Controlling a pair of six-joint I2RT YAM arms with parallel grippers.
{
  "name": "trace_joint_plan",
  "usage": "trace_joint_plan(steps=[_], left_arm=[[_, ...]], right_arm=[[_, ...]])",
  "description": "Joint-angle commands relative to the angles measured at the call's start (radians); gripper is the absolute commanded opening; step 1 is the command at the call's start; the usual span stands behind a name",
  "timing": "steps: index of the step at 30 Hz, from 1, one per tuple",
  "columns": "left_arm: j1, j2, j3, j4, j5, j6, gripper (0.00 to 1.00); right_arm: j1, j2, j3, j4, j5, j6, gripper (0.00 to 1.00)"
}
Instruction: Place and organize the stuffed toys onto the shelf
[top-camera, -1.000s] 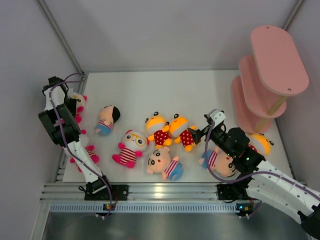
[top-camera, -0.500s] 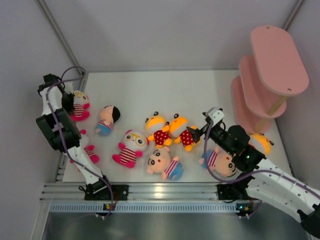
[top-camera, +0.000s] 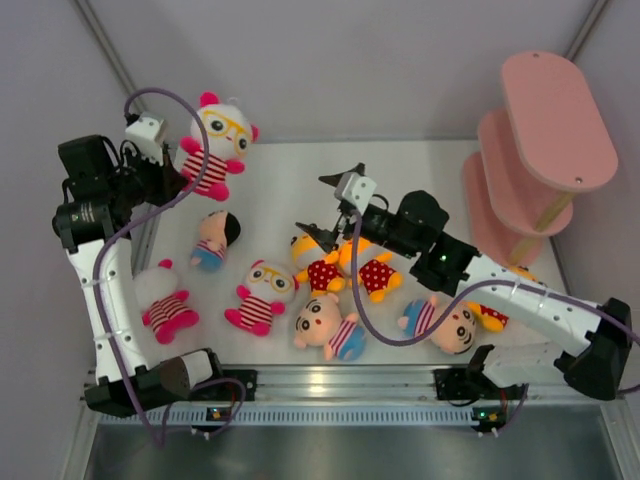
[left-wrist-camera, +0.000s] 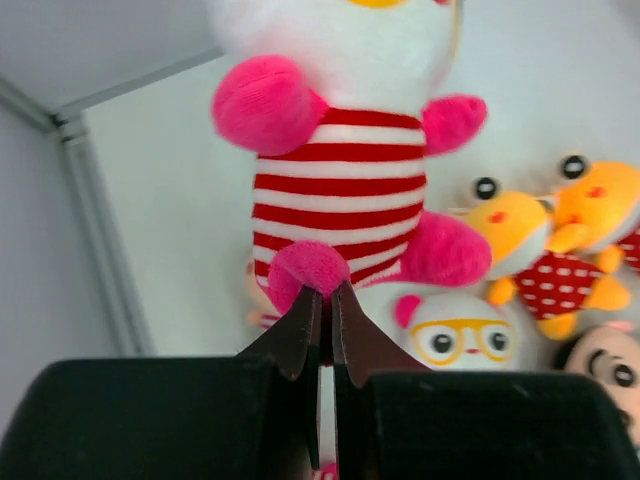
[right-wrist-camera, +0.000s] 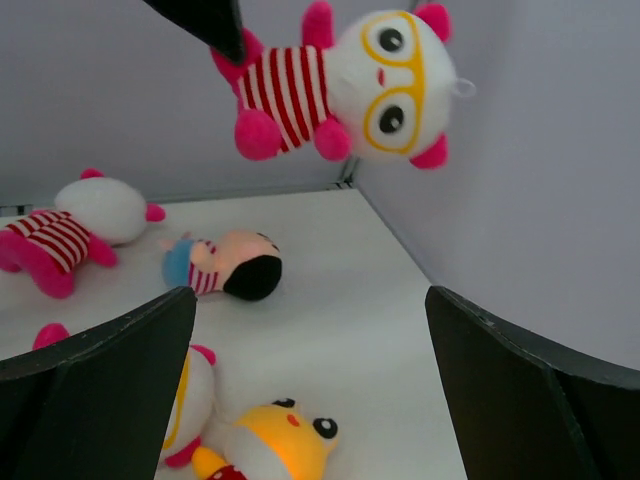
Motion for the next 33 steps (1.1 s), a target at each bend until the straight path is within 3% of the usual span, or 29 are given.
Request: trace_joint_plan(steps=[1,4,11,15,22,27,30,33], left_arm=[[-0.028,-0.009,-0.037,-0.018,0.21,-0.085,0.0],[-0.048,-0.029,-0.031,-0.016,0.267,-0.153,0.0],[-0.082,-0.031,0.001,-0.018,0.364,-0.264,0.0],[-0.101,-0.025,0.017,-0.016,0.369,-0.345,0.0],[-0.102,-0.028,0.018,-0.004,0.358,-0.431,0.0],[-0.101,-0.035,0.018,-0.004,0.375,-0.426,0.0],[-0.101,-0.04,0.02,-0.004,0.373,-0.423,0.0],[-0.101,-0.042,0.021,-0.004,0.393,-0.423,0.0]], right_arm=[[0.072,0.073,0.093,0.052,-0.062,-0.035,0.99],[0.121,0.104,0.098,0.104,-0.013,-0.013,0.97],[0.304,0.159,0.061,0.219,0.18,-0.167,0.99],[0.359,0.233,0.144,0.222,0.373,-0.141,0.93],[0.374,0.362,0.231,0.21,0.541,-0.162,0.82],[0.347,0.416,0.296,0.17,0.487,-0.156,0.75],[0.315,0.455,0.388,0.058,0.446,-0.095,0.67],[0.272,0.466,0.405,0.038,0.342,-0.027,0.66]])
